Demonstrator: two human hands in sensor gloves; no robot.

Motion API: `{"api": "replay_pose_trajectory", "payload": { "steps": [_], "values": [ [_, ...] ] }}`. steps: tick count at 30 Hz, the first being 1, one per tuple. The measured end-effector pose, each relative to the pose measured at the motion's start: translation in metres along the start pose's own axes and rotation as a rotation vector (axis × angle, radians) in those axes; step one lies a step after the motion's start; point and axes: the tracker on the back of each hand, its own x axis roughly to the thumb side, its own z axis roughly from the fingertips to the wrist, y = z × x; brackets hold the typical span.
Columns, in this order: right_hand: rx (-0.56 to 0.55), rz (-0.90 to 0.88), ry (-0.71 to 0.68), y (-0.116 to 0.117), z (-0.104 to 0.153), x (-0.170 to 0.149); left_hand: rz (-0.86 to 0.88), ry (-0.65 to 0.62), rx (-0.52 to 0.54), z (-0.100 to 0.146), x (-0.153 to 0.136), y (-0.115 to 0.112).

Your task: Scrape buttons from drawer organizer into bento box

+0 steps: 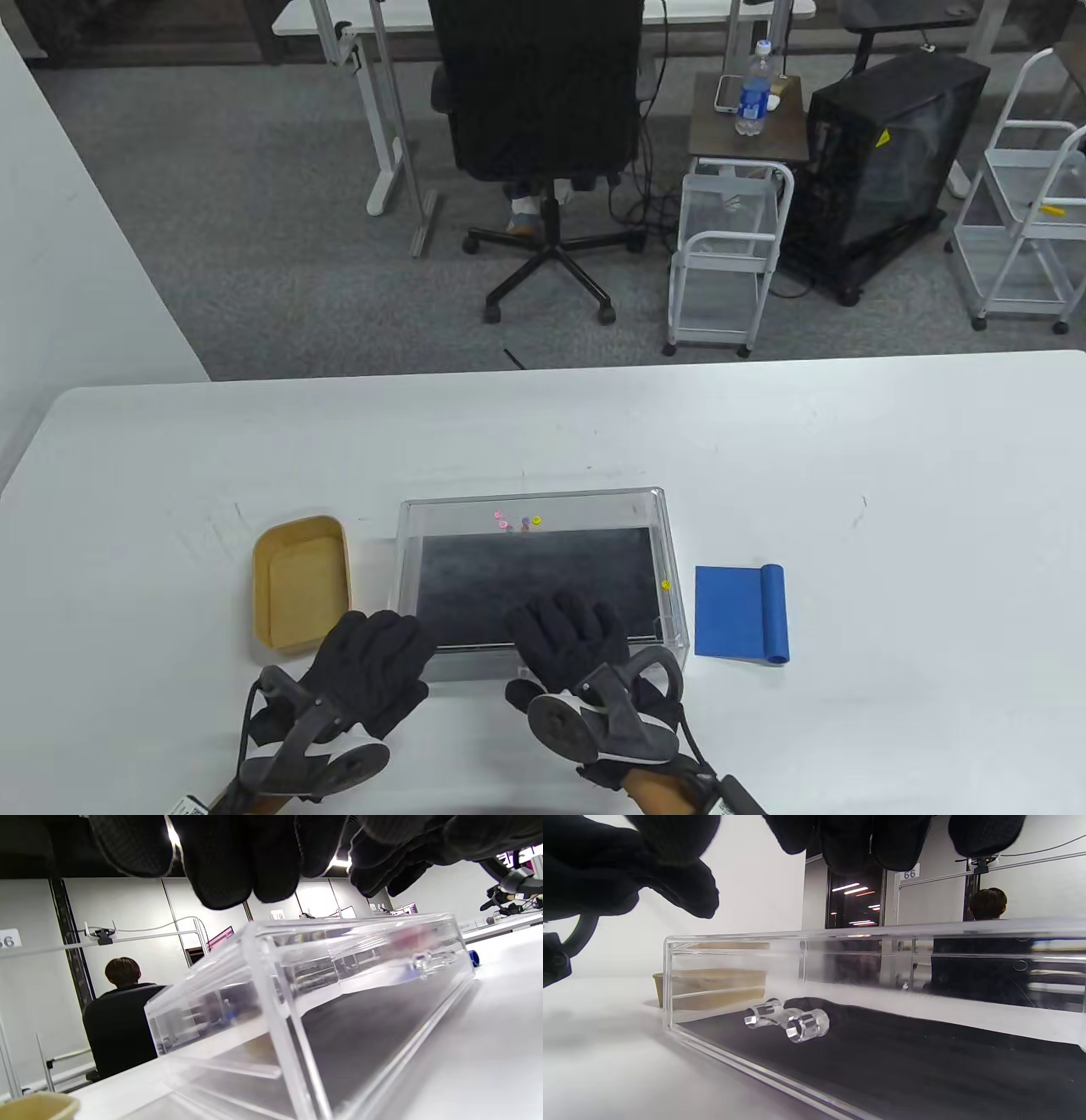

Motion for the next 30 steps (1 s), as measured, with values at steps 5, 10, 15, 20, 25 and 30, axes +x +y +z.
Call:
{"api": "replay_pose_trajectory", "payload": {
  "steps": [5, 10, 15, 20, 25, 30],
  "values": [
    [-0.005, -0.001, 0.008, 0.000, 0.000, -0.002, 0.001, 0.015, 0.013, 0.001, -0.002, 0.003],
    [-0.002, 0.001, 0.012, 0.000, 0.000, -0.003, 0.008, 0.028, 0.024, 0.002, -0.003, 0.003],
    [-0.006, 0.004, 0.014, 0.000, 0.000, -0.003, 0.004, 0.038, 0.032, 0.004, -0.004, 0.000],
    [-0.004, 0.005, 0.032, 0.000, 0.000, -0.007, 0.001, 0.041, 0.035, 0.003, -0.004, 0.004],
    [-0.001, 0.009, 0.078, 0.000, 0.000, -0.020, 0.007, 0.035, 0.023, 0.003, -0.004, 0.003],
    [0.001, 0.011, 0.138, 0.001, 0.001, -0.037, 0.011, 0.034, 0.025, 0.003, -0.005, 0.004]
  ]
}}
